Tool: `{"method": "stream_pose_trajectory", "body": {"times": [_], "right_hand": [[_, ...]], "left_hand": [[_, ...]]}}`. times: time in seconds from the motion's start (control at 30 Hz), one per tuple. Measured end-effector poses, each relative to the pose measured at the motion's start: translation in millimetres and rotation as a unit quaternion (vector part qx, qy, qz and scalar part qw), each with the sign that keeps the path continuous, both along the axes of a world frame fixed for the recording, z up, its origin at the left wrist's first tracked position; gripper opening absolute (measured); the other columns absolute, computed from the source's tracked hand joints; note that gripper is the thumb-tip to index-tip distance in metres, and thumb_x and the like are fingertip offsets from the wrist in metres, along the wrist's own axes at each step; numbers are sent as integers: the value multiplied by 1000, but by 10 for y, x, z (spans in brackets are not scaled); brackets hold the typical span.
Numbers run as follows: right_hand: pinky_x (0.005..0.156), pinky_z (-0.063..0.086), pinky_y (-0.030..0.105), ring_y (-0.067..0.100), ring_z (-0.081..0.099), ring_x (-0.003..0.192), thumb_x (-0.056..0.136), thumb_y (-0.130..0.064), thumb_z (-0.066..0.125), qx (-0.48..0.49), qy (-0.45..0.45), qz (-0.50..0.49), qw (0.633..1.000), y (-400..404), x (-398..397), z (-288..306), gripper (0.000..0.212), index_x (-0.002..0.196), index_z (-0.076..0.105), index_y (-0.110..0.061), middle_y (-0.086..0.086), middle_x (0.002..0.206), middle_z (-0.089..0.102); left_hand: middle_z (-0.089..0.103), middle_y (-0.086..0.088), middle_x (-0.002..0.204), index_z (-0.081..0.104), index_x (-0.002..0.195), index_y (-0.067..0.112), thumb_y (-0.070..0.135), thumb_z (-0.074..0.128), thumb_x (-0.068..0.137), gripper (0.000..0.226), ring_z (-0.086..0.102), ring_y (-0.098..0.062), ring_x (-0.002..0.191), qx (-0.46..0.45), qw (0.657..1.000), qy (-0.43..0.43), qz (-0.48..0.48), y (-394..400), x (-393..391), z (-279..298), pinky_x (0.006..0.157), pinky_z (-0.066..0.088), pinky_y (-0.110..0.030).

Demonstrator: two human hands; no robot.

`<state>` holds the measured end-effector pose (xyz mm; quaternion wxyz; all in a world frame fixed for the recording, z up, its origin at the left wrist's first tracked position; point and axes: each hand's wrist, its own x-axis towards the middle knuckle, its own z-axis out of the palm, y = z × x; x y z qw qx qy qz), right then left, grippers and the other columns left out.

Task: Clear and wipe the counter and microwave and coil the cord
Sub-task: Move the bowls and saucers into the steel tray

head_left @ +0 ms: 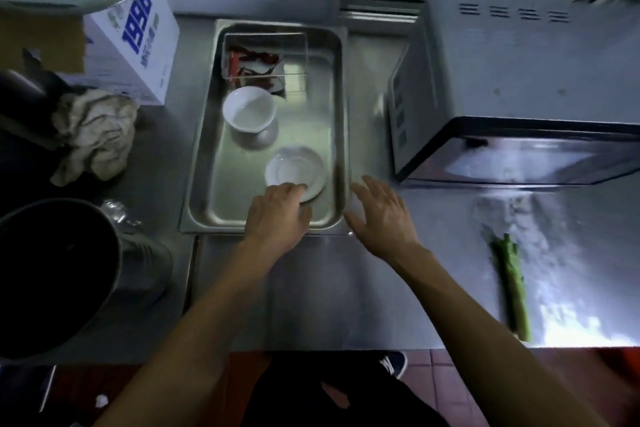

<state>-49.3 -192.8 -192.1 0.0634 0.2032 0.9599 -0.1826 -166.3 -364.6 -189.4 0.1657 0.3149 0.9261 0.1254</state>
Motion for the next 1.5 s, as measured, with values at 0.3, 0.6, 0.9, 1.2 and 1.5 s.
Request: {"method": "stream_pose_trajectory", "body": {"times": [0.3, 0.6, 0.9, 1.2, 1.5], "right_hand": [[109, 34, 47, 33, 39, 139, 96, -41, 58, -3, 20, -104, 994, 784, 1562, 134, 56, 146, 47, -16, 12, 151, 45], [108, 34, 44, 29, 37, 140, 98, -46, 52, -13, 51, -237, 970, 1533, 3344, 312, 56, 148, 43, -21, 7, 153, 43], [110, 33, 46, 28, 34, 142, 97, -46, 53, 5, 71, -349, 934, 1974, 4783, 418, 56, 147, 42, -24, 3, 154, 40], [102, 40, 48, 30, 39, 136, 90, -39, 58, 4, 75, -450, 890, 2173, 5691, 420, 64, 148, 34, -29, -3, 149, 41], [110, 32, 50, 30, 33, 141, 91, -43, 60, -11, 34, -477, 878, 2750, 5968, 176, 66, 150, 33, -29, 0, 154, 36]], "left_hand": [[65, -5, 125, 59, 130, 20, 37, 55, 92, 42, 60, -30, 111, 6, 989, 47, -139, 1078, 1135, 253, 87, 51, -42], [56, 2, 138, 53, 138, 24, 43, 52, 96, 47, 55, -24, 122, 26, 970, 32, -238, 2084, 2614, 466, 95, 47, -38], [58, 0, 134, 57, 135, 22, 38, 57, 95, 43, 53, -26, 121, 41, 936, 56, -345, 2949, 3900, 621, 96, 43, -36], [59, -1, 134, 56, 136, 22, 40, 54, 96, 44, 55, -27, 121, 35, 902, 45, -428, 3574, 4662, 578, 98, 47, -38], [56, 1, 138, 52, 139, 24, 40, 50, 97, 45, 53, -25, 123, 1, 885, 16, -466, 4334, 4973, 257, 99, 45, -38]]}}
